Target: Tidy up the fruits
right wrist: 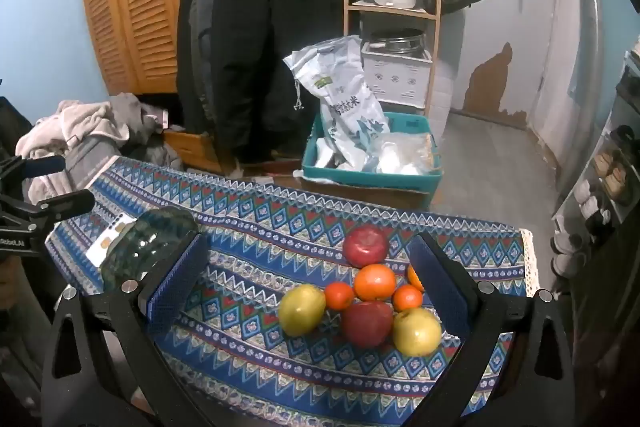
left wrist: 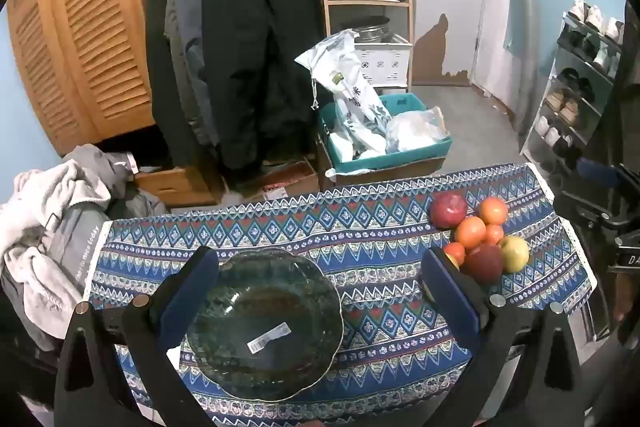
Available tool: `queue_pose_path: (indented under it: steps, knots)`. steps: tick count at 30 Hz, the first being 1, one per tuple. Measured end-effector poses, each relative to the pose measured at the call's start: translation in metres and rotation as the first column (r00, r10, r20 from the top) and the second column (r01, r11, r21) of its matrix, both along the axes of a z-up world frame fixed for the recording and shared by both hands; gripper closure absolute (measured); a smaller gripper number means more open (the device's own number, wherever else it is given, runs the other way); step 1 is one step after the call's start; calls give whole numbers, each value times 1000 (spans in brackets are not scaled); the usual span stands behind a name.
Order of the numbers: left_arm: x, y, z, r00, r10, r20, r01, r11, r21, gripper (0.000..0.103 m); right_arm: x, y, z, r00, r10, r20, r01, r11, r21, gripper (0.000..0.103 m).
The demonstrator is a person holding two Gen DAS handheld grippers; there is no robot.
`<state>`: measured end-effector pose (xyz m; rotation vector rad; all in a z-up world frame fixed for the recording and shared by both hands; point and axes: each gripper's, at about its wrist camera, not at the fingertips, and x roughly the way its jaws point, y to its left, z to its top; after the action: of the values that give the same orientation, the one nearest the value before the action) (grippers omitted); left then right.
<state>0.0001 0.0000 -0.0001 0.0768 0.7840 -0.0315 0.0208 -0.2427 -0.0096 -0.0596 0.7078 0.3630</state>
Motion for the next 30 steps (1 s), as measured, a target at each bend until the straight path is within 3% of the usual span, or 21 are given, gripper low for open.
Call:
queue_pose_path:
  steps: [30]
  knots:
    - [1,-2,-3,1000,-14,-19,13,1000,-14,1,-1,-4,2,1000,5,-15,-5,1000,-7,4]
